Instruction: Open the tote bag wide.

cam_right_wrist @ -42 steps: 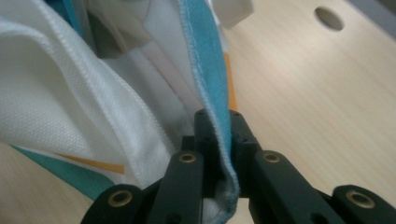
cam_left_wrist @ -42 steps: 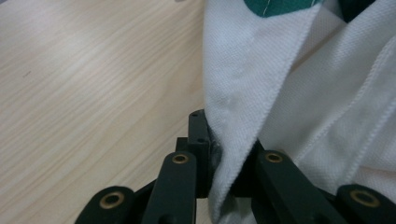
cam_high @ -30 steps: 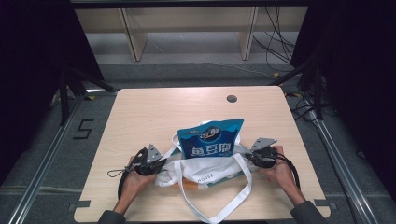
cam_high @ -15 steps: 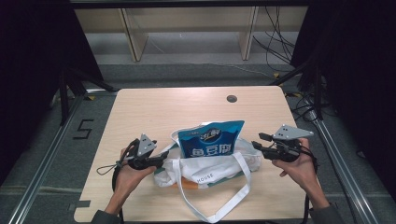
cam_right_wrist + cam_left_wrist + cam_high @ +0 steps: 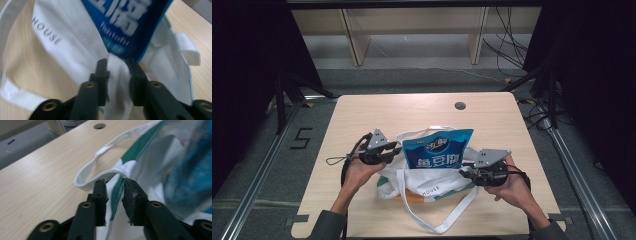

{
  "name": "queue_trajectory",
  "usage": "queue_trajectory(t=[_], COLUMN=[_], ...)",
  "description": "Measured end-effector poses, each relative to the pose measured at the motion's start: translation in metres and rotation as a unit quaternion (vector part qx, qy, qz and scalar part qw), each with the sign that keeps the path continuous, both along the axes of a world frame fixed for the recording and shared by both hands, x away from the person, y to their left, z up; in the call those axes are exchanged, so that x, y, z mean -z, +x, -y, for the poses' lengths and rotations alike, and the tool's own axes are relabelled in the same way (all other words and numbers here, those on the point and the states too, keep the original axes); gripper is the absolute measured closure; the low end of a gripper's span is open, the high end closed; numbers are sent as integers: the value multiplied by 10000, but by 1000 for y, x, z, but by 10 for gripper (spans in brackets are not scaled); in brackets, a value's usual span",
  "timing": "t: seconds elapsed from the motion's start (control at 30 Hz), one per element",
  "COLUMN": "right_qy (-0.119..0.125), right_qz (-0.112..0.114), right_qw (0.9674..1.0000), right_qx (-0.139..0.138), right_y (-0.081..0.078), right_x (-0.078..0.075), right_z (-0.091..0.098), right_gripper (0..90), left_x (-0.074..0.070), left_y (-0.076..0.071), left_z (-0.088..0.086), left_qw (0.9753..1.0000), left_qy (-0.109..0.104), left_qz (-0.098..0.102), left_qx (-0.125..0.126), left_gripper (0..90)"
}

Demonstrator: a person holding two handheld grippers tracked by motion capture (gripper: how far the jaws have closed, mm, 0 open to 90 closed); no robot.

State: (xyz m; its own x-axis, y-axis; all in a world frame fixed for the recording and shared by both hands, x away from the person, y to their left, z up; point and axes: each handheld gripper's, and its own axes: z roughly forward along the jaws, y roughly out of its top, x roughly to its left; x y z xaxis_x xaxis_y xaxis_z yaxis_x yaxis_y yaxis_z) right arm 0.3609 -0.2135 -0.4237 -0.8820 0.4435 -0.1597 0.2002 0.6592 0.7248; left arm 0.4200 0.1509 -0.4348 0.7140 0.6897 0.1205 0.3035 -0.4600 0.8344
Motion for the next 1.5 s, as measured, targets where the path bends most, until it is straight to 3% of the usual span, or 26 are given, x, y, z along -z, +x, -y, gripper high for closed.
queue_trajectory(t=[0.13, 0.17, 0.27, 0.33, 0.43, 0.47, 0.57, 0.6, 0.67, 0.7, 0.77, 0.83, 0.87, 0.9, 0.93, 1.07, 1.1, 1.17, 1.27, 1.3, 1.33, 1.37, 1.4, 1.43, 1.47, 1.5], right_qy=[-250, -446, -575, -772, -970, -1129, -1177, -1035, -873, -608, -471, 55, 316, 316, 606, 755, 792, 792, 789, 824, 798, 798, 696, 668, 668, 582], right_qz=[-32, -59, -159, -406, -427, -481, -490, -601, -750, -830, -873, -650, -592, -592, -350, -38, 85, 105, 73, 107, -19, -19, -37, -25, -25, -50], right_qw=[9995, 9984, 9974, 9953, 9933, 9912, 9907, 9920, 9927, 9943, 9950, 9978, 9977, 9977, 9975, 9964, 9942, 9934, 9910, 9897, 9880, 9880, 9894, 9905, 9905, 9919], right_qx=[-176, -346, -409, -419, -471, -489, -470, -413, -345, -264, -114, -132, -107, -107, -12, 392, 716, 821, 1075, 1165, 1323, 1323, 1272, 1202, 1202, 1129], right_y=[-12, -22, -30, -34, -31, -29, -28, -27, -27, -28, -30, -31, -31, -31, -31, -25, -17, -14, 3, 10, 23, 23, 36, 45, 45, 50], right_x=[1, 4, 11, 32, 45, 56, 65, 63, 60, 54, 48, 24, 12, 12, -3, -20, -25, -26, -25, -24, -21, -21, -19, -16, -16, -15], right_z=[1, 2, 1, -5, -12, -16, -18, -16, -13, -8, -5, 6, 12, 12, 19, 31, 37, 38, 40, 38, 32, 32, 25, 18, 18, 14], right_gripper=[774, 780, 784, 787, 788, 786, 780, 752, 719, 603, 563, 492, 487, 487, 482, 480, 476, 476, 471, 471, 478, 478, 532, 565, 565, 616], left_x=[9, 16, 31, 58, 72, 73, 64, 49, 38, 33, 15, -1, -3, -3, -2, 5, 7, 8, 9, 9, 10, 10, 18, 18, 19, 24], left_y=[13, 22, 36, 43, 45, 45, 40, 33, 27, 21, 2, -31, -37, -37, -51, -59, -60, -60, -60, -61, -63, -63, -67, -67, -68, -72], left_z=[2, 3, -1, -1, 1, 3, 10, 6, 1, 0, -6, -6, -7, -7, -5, -4, -3, -1, 3, 5, 11, 11, 20, 20, 23, 28], left_qw=[9996, 9985, 9982, 9945, 9934, 9934, 9934, 9941, 9951, 9959, 9967, 9966, 9969, 9969, 9953, 9933, 9927, 9923, 9882, 9869, 9878, 9878, 9887, 9887, 9906, 9934], left_qy=[199, 439, 404, 425, 334, 334, 570, 447, 362, 117, -228, -630, -599, -599, -823, -974, -1023, -1059, -1266, -1294, -1167, -1167, -939, -939, -722, -473], left_qz=[41, -106, -231, -776, -942, -923, -714, -634, -583, -523, -445, -451, -473, -473, -517, -609, -636, -631, -782, -877, -860, -860, -905, -905, -880, -678], left_qx=[-175, -305, -386, -566, -560, -594, -688, -761, -714, -724, -645, -284, -170, -170, -45, 107, 78, 115, 368, 394, 570, 570, 743, 743, 756, 798], left_gripper=[836, 845, 839, 816, 815, 806, 771, 638, 569, 545, 525, 473, 456, 439, 429, 427, 422, 413, 343, 317, 326, 333, 359, 368, 368, 415])
